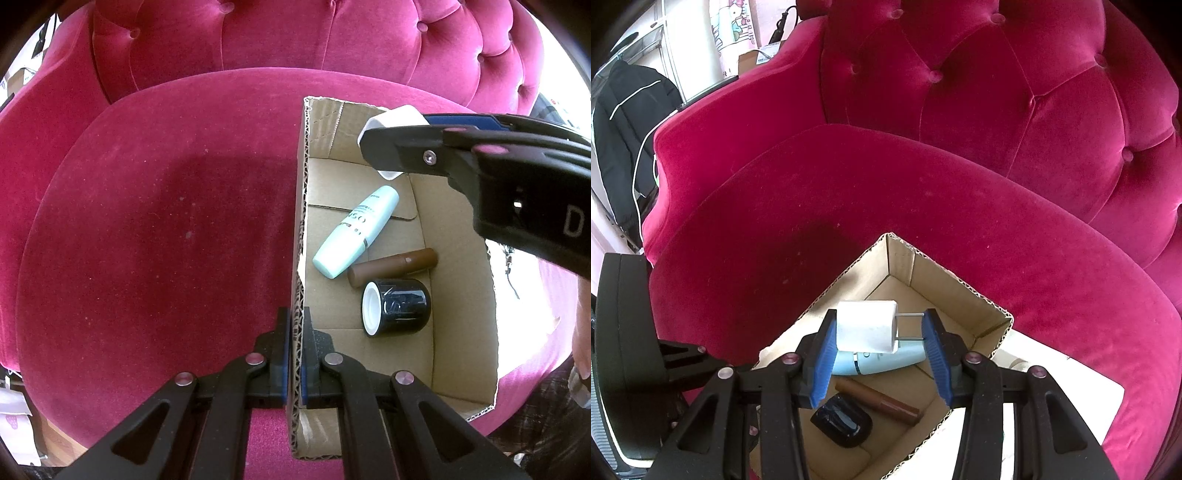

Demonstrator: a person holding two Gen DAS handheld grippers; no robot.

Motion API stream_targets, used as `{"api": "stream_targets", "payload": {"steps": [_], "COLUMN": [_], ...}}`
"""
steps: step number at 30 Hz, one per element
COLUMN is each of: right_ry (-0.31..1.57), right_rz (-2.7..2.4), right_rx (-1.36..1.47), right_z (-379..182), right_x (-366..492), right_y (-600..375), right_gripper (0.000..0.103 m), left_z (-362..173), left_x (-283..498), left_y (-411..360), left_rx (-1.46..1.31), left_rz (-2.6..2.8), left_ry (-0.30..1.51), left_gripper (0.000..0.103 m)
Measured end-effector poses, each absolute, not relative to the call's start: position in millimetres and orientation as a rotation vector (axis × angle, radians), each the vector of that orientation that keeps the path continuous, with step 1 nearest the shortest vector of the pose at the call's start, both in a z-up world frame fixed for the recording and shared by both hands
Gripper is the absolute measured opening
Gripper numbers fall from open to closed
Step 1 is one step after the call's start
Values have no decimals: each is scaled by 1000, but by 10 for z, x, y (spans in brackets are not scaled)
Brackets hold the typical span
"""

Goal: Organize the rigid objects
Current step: 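Open the right gripper to release the plug adapter into the box, then withdraw the right gripper from the box back over the paper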

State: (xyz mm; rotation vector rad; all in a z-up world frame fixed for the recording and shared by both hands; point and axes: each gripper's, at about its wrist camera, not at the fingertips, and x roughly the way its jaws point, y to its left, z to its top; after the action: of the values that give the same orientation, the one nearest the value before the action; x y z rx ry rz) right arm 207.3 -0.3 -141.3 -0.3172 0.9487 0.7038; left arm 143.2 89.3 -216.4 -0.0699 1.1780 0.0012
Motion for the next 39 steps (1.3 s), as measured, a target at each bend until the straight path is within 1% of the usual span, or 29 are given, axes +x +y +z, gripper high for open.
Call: {"api": "stream_targets", "payload": {"steps": [2, 4, 6, 7, 9, 10, 12, 13, 21, 39], "right_ry": [950, 952, 946, 940, 928, 924, 923, 925, 930, 935], "right_rz": [694, 694, 683, 677, 666, 661, 650, 646, 625, 538], "right_rx": [-319, -315, -313, -311, -305, -305, -308, -311, -312, -262], "right_z": [-1429, -1436, -1429, -1427, -1413, -1413, -1424, -1436, -1460, -1462], "right_x": [2093, 2109, 2130, 2137, 2149, 2154, 2169, 2175, 2239, 2414], "right_y": [-2, 13, 11, 15, 4, 2, 4, 6, 43, -313], "right_gripper": [49, 53, 66, 70, 82, 85, 98, 100, 101, 101], "left_z": [-2164, -2164, -2162, -2161, -2160, -2161, -2159, -2158, -2172, -2175], "left_x": [1432, 1428, 1429, 1426, 1417, 1416, 1413, 1413, 1415, 1427], "left_y": [893, 888, 892, 890, 888, 881, 874, 883, 893, 898], "left_rx": [-70, -70, -70, -73, -70, -70, -70, -71, -69, -66], "left_rz": [1, 2, 2, 1, 1, 2, 2, 1, 1, 5], "left_ry": [1178, 1178, 1176, 1176, 1174, 1174, 1173, 1174, 1174, 1174], "left_gripper": [4, 4, 3, 3, 3, 3, 3, 3, 3, 3]}}
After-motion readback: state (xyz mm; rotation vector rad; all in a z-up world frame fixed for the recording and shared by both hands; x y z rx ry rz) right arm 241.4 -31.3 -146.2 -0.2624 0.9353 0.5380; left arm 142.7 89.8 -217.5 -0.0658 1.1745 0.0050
